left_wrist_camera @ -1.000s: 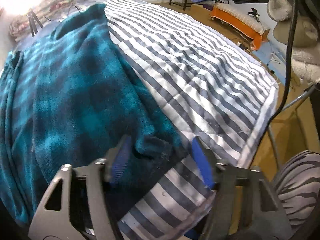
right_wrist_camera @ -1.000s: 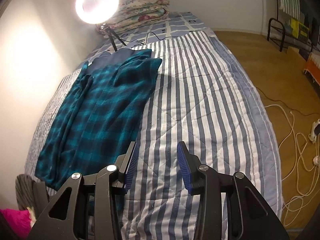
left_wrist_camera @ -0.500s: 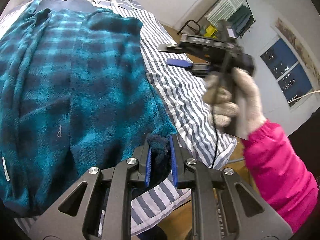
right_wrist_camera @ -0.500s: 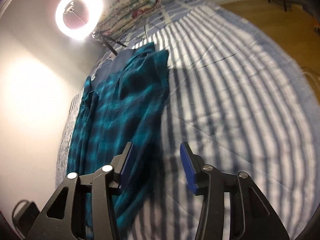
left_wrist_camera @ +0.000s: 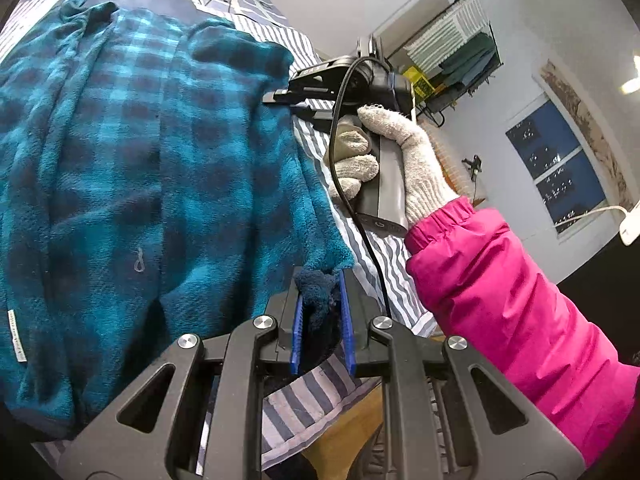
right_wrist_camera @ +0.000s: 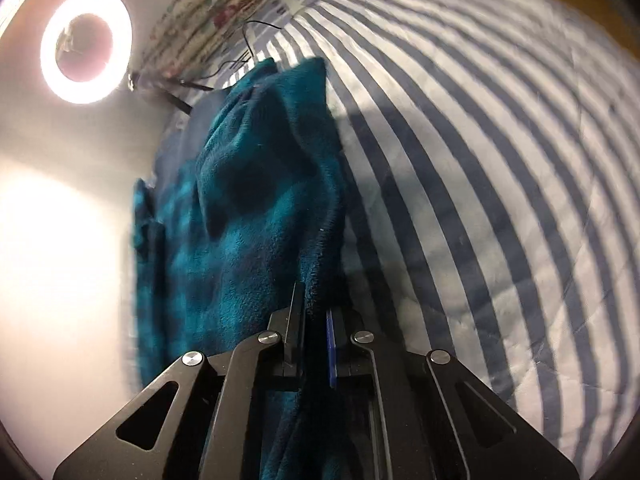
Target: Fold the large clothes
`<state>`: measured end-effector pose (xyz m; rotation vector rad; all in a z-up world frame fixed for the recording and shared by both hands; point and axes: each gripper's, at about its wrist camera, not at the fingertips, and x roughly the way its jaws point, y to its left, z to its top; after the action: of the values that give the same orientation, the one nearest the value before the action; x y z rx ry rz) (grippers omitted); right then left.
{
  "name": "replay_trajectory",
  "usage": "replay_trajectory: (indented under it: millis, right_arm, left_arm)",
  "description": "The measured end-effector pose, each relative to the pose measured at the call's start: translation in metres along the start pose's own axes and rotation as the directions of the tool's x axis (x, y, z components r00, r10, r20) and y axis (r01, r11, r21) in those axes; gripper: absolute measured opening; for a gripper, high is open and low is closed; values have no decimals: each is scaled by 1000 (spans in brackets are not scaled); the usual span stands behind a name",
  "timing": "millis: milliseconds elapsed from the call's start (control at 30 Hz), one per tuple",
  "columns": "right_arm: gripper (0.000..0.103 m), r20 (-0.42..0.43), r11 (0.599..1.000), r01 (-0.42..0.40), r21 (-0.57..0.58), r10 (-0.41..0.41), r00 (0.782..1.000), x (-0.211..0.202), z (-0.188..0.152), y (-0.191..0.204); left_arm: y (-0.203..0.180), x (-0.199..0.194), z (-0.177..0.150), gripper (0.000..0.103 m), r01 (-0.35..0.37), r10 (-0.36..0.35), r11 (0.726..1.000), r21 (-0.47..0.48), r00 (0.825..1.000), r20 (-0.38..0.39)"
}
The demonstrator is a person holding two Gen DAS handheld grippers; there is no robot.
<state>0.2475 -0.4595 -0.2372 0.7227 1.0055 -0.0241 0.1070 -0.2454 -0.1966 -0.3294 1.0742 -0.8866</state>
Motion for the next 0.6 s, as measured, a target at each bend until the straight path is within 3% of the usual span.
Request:
replay_trajectory:
  millis: [267,433,600]
  right_arm:
    - [6,89,945,197,-261,-180,980,-12,-5,95]
    - [6,138,857,301,-419,-267,954,6,-18,157]
    - [5,145,774,335,-537,-307,941,39,-33,207]
  left_arm:
    - [22,-30,-12,14,23,-20,998,-57,999,46]
    - [39,-57,-17,14,15,-7,996,-92,996,85]
    - [63,-79,-29,14,2,15,988,-152,994,111]
